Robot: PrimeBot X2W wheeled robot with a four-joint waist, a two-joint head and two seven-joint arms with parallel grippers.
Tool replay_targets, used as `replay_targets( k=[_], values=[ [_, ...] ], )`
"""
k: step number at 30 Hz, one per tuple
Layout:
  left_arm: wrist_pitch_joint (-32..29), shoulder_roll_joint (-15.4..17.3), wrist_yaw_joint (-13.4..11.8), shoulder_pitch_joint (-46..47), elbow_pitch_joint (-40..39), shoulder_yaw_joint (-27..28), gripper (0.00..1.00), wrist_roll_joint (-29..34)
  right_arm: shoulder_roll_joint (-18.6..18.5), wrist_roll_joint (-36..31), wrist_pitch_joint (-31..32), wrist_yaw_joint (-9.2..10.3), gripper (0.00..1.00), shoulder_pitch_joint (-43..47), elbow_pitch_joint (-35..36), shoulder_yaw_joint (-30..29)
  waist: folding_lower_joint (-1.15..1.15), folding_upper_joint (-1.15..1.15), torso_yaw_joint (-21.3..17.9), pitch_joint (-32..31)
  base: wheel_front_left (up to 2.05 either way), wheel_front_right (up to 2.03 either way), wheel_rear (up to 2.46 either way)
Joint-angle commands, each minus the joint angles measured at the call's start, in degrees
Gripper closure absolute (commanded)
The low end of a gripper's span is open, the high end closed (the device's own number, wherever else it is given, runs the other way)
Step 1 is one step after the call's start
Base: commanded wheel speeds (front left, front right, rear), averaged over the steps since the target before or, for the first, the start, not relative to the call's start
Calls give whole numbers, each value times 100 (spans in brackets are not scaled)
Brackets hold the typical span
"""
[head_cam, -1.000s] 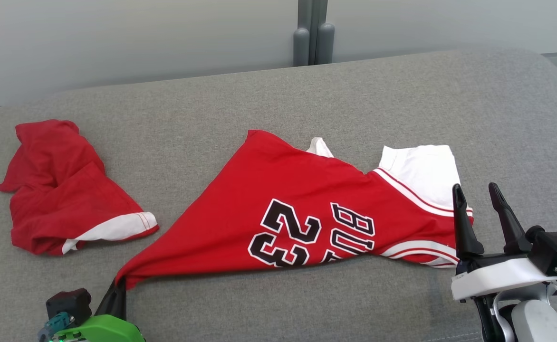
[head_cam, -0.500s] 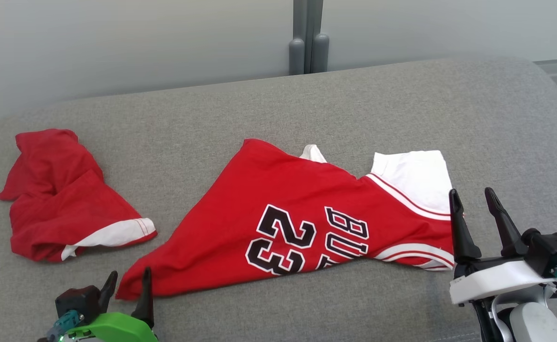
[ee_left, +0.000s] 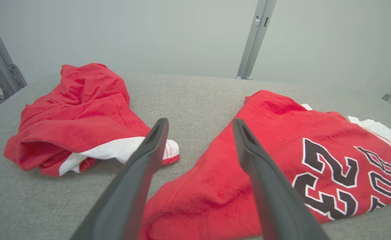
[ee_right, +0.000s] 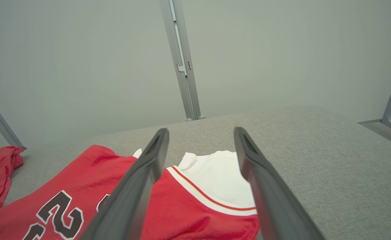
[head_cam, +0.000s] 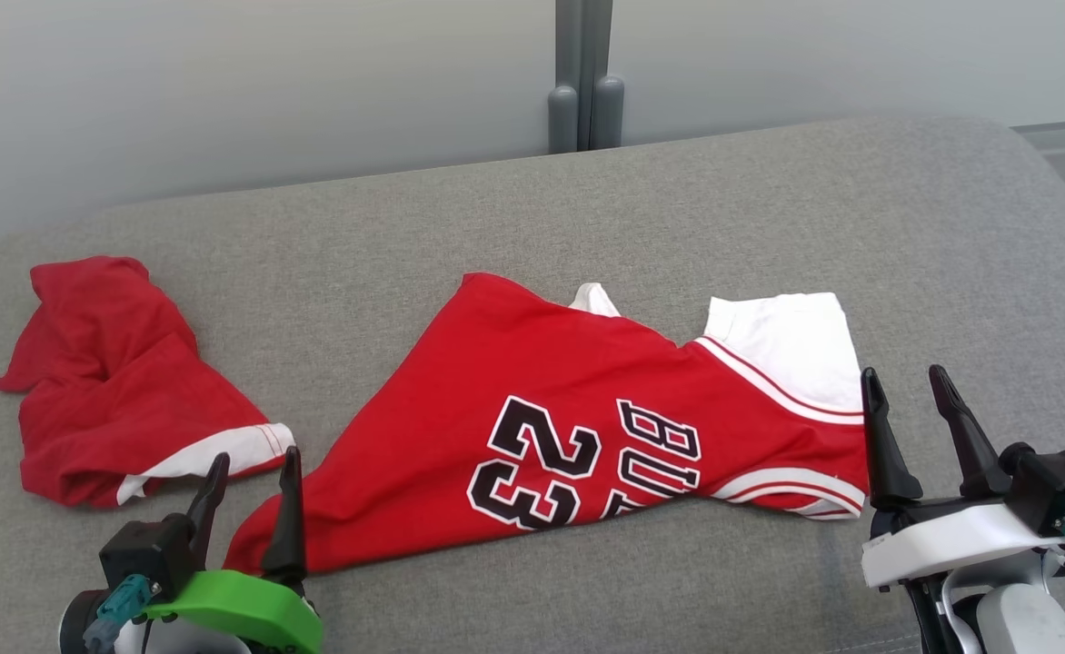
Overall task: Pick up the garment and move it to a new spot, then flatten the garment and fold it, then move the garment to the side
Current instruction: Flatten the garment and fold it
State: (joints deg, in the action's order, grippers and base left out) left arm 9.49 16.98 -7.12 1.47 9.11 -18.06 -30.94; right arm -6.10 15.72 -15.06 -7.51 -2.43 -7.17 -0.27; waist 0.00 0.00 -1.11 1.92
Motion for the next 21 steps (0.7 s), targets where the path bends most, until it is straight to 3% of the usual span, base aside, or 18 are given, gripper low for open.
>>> replay_targets(
  k=[1,13,21],
  values=[
    [80,-13,-19,75,-81,12,0,61,-7,30,-25,5,0,66,-9,8,0,0,-16,-2,0,0,0],
    [437,-212,-159,-129,-386,196,0,-7,45,32,-25,4,0,90,-11,41,0,0,-106,-103,0,0,0],
    [506,-366,-48,-69,-314,43,0,78,39,30,-25,4,0,82,-19,32,0,0,-81,-147,0,0,0]
  ],
)
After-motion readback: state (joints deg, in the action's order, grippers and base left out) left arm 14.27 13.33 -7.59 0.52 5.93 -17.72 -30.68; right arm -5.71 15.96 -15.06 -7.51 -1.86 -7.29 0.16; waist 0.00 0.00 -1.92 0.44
